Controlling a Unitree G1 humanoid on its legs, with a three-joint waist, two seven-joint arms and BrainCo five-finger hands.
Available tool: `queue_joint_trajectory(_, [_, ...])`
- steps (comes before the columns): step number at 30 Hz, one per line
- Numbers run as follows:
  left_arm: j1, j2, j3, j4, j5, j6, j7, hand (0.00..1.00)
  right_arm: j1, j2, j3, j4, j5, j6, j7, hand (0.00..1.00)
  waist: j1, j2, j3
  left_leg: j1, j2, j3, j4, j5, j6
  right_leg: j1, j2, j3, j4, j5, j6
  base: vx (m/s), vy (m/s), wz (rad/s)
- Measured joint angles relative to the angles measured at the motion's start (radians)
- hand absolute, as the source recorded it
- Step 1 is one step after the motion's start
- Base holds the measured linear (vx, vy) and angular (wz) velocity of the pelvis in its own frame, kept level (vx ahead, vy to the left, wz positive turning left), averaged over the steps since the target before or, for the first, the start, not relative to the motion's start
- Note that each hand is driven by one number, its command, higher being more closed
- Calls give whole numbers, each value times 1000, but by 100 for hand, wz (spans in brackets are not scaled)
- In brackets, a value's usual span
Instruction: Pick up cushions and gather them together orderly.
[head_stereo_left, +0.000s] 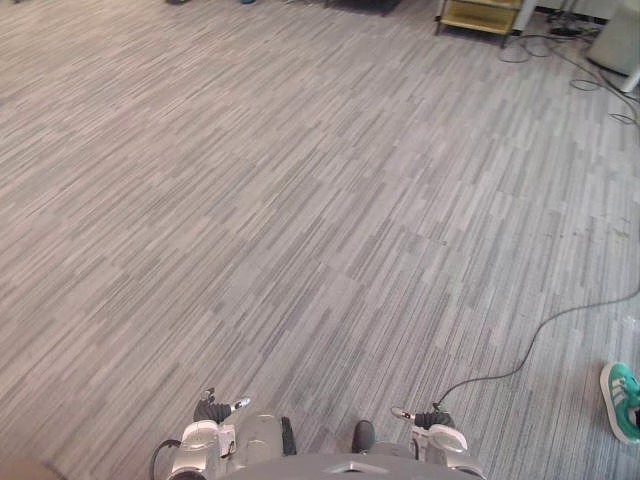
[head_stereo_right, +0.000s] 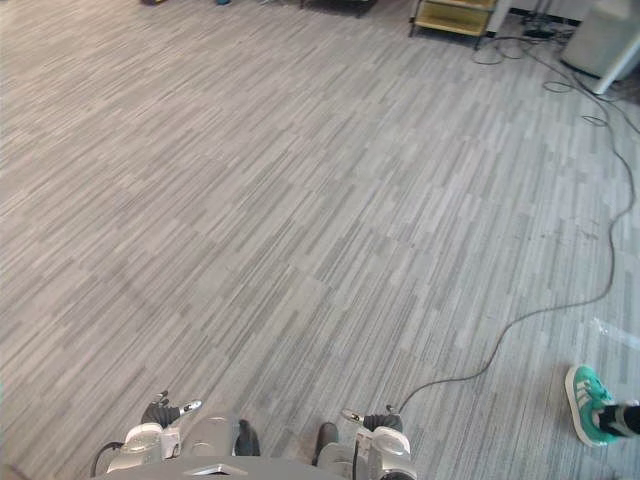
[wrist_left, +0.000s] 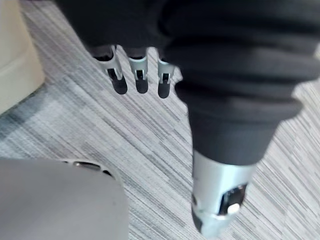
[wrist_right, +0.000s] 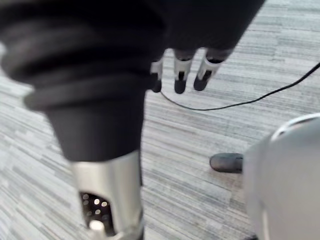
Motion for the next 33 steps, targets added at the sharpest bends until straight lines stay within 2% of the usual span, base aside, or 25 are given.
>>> queue_joint_trajectory(2, [7, -18, 10, -7, 8, 0, 0, 0, 20, -2, 2, -42, 0, -2, -2, 0, 6, 19, 1, 19, 2, 10, -58, 98, 8, 14, 6, 31, 0, -15, 31, 146, 214, -59])
queue_joint_trajectory(3, [9, -15, 9, -7, 22, 0, 1, 0, 28, 8, 4, -62, 0, 0, -5, 0, 7, 21, -5, 30, -15, 38, -82, 92, 21, 6, -13, 35, 34, -22, 33, 287, 223, -51])
queue_joint_trajectory(4, [7, -11, 10, -10, 33, -3, -1, 0, 25, 18, 4, -68, 0, -1, -6, 0, 9, -7, -6, 42, -29, 63, -108, 90, 24, -7, -24, 31, 94, -38, 41, 317, 192, -28])
queue_joint_trajectory(5, [7, -2, 11, -14, 33, -5, -1, 0, 23, 24, 3, -65, 1, -1, -9, 0, 13, -9, -3, 52, -40, 68, -117, 90, 25, -9, -29, 37, 100, -42, 38, 334, 142, -18])
queue_joint_trajectory(6, [5, 3, 14, -22, 33, -7, -1, 0, 20, 33, 2, -63, 0, 0, -12, 0, 22, -37, -8, 59, -54, 89, -125, 100, 37, 8, -27, 49, 80, -49, 36, 264, 68, -35])
queue_joint_trajectory(7, [5, 5, 27, -26, 34, -10, -1, 0, 17, 40, 3, -57, 0, 0, -12, 0, 39, -44, -7, 61, -58, 117, -113, 95, 57, 22, -30, 58, 43, -49, 35, 245, 58, -42])
queue_joint_trajectory(10, [7, 22, 53, -11, 36, -6, -2, 0, -5, 55, 3, -46, 0, 0, -10, 0, 43, -52, -8, 63, -79, 114, -44, 81, 81, 53, -56, 88, 9, -46, 48, 244, 116, -38])
queue_joint_trajectory(12, [31, 23, 59, -3, 36, -4, -1, 0, -3, 57, 1, -42, -2, -1, -9, 0, 60, -64, -19, 87, -108, 95, -52, 52, 84, 31, -80, 123, 78, -74, 89, 187, 91, -48])
queue_joint_trajectory(13, [56, 19, 45, -2, 35, 1, -1, 0, -6, 49, 0, -35, -4, -2, -9, 0, 64, -41, -36, 119, -105, 78, -93, -5, 87, -16, -73, 139, 179, -113, 132, 185, 104, -60])
queue_joint_trajectory(14, [62, 24, 37, 7, 35, 5, -5, 0, -12, 49, 0, -27, -5, 0, -8, 0, 62, -45, -34, 142, -120, 89, -101, -26, 95, -88, -93, 139, 351, -155, 177, 153, 98, -51])
queue_joint_trajectory(15, [64, 26, 30, 13, 35, 8, -7, 0, -10, 50, 0, -28, -9, 0, -7, 0, 56, -48, -32, 158, -124, 95, -101, -31, 99, -126, -105, 134, 444, -160, 191, 231, 83, -17])
queue_joint_trajectory(16, [74, 44, 8, 15, 35, 14, -10, 0, -7, 49, 0, -46, -15, -2, 2, 0, 36, -62, -27, 208, -139, 95, -104, -42, 110, -221, -138, 131, 692, -116, 234, 253, 55, 5])
queue_joint_trajectory(17, [77, 49, 4, 15, 35, 14, -10, 0, -9, 47, 1, -48, -19, -1, 4, 0, 28, -67, -25, 227, -141, 93, -107, -45, 112, -242, -147, 126, 759, -100, 234, 294, 35, 14])
queue_joint_trajectory(18, [78, 53, 3, 15, 35, 14, -11, 0, -10, 47, 1, -48, -20, -1, 4, 0, 20, -70, -20, 243, -143, 90, -110, -48, 114, -259, -156, 112, 812, -98, 226, 189, -5, 16])
queue_joint_trajectory(20, [72, 60, -2, 14, 35, 16, -9, 0, -12, 47, 2, -50, -20, -1, 5, 0, 4, -74, -18, 304, -143, 80, -146, -49, 116, -310, -177, 47, 914, -135, 150, 242, -29, 14])
queue_joint_trajectory(21, [70, 59, -4, 14, 33, 16, -5, 0, -22, 44, 2, -49, -20, -1, 5, 0, -2, -72, -16, 362, -129, 72, -185, -47, 113, -336, -174, -30, 917, -178, 91, 368, -79, 5])
queue_joint_trajectory(22, [70, 58, -5, 13, 33, 16, -3, 0, -21, 44, 2, -49, -20, -1, 6, 0, -3, -70, -15, 378, -121, 71, -197, -46, 111, -347, -169, -55, 904, -193, 74, 371, -101, 5])
queue_joint_trajectory(23, [66, 57, -6, 12, 33, 17, 1, 0, -21, 43, 3, -52, -20, -1, 6, 0, -10, -70, -14, 408, -105, 71, -217, -46, 111, -379, -163, -108, 860, -214, 36, 286, -106, 2])
queue_joint_trajectory(25, [61, 55, -8, 12, 32, 17, 3, 0, -24, 40, 4, -56, -20, -1, 6, 0, -15, -68, -14, 430, -90, 69, -235, -46, 111, -416, -151, -134, 788, -217, 26, 301, -150, 8])
queue_joint_trajectory(27, [56, 55, -14, 13, 32, 16, 9, 0, -36, 33, 4, -60, -20, -1, 7, 0, -37, -67, -12, 461, -66, 57, -264, -43, 106, -478, -117, -124, 565, -151, 19, 404, -232, 25])
queue_joint_trajectory(28, [57, 56, -14, 13, 32, 16, 9, 0, -33, 30, 5, -57, -20, 0, 7, 0, -47, -71, -9, 485, -63, 40, -282, -39, 97, -484, -99, -80, 392, -60, 23, 379, -231, 40])
queue_joint_trajectory(29, [60, 64, -13, 13, 33, 14, 9, 0, -16, 31, 3, -56, -14, -2, 8, 0, -60, -91, -7, 515, -76, 10, -294, -31, 70, -454, -91, -38, 234, 125, 35, 416, -243, 38])
queue_joint_trajectory(30, [58, 70, -12, 17, 32, 14, 9, 0, -14, 26, 3, -55, -16, -1, 9, 0, -66, -96, -3, 530, -77, -7, -300, -28, 52, -431, -87, -31, 208, 233, 6, 408, -238, 12])
queue_joint_trajectory(31, [49, 57, -9, 28, 31, 14, 10, 0, -28, 12, 3, -46, -19, 0, 9, 0, -57, -65, 5, 535, -57, -21, -298, -28, 50, -427, -63, -37, 219, 214, -1, 277, -149, -17])
queue_joint_trajectory(33, [30, 26, -4, 35, 18, 8, 10, 0, -67, -20, -1, -20, -20, 1, 8, 0, -54, -33, 14, 509, -54, -106, -297, 11, 40, -444, -43, -23, 271, 150, -10, 319, -200, -25])
